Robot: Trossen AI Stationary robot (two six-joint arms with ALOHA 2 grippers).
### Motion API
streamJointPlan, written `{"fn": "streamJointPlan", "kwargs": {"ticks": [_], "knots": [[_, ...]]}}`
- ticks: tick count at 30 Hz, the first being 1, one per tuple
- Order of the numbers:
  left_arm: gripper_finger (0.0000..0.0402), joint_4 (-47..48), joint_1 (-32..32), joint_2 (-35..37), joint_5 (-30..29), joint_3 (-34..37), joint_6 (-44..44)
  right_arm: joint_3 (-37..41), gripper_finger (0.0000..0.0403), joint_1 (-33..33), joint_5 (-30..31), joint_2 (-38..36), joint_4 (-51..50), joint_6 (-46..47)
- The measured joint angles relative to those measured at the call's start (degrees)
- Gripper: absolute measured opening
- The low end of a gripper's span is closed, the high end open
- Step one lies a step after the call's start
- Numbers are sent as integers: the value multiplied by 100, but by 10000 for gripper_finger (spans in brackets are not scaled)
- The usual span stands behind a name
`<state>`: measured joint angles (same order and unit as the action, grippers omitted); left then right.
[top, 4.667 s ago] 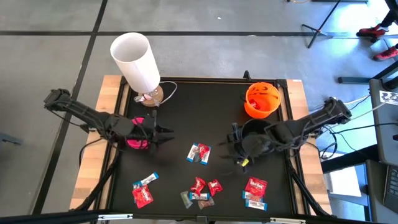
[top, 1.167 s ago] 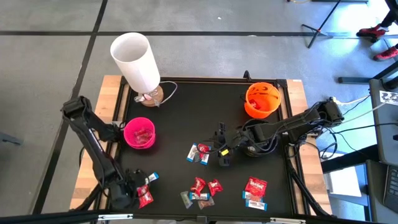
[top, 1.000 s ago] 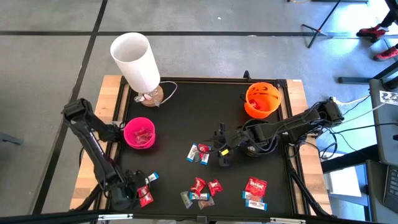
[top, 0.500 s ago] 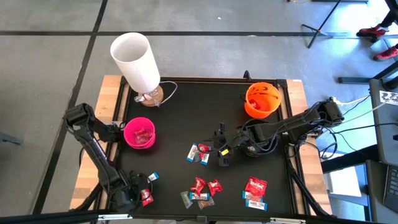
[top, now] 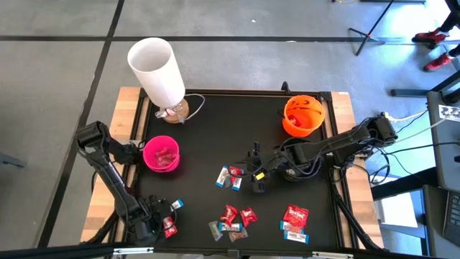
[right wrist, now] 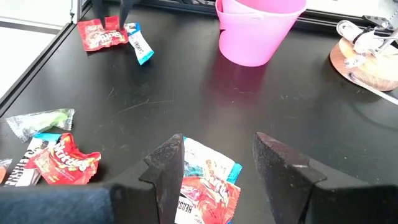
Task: Sort candy
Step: Put the red candy into the orange bucket
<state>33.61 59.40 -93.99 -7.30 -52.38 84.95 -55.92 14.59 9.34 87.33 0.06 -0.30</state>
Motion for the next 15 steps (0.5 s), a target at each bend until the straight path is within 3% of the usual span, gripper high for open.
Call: {"fn": "streamJointPlan", "kwargs": {"ticks": [15], "knots": [[124, 1, -10, -239, -121, -7, -278, 0, 188, 2, 0, 0, 45, 0]]}}
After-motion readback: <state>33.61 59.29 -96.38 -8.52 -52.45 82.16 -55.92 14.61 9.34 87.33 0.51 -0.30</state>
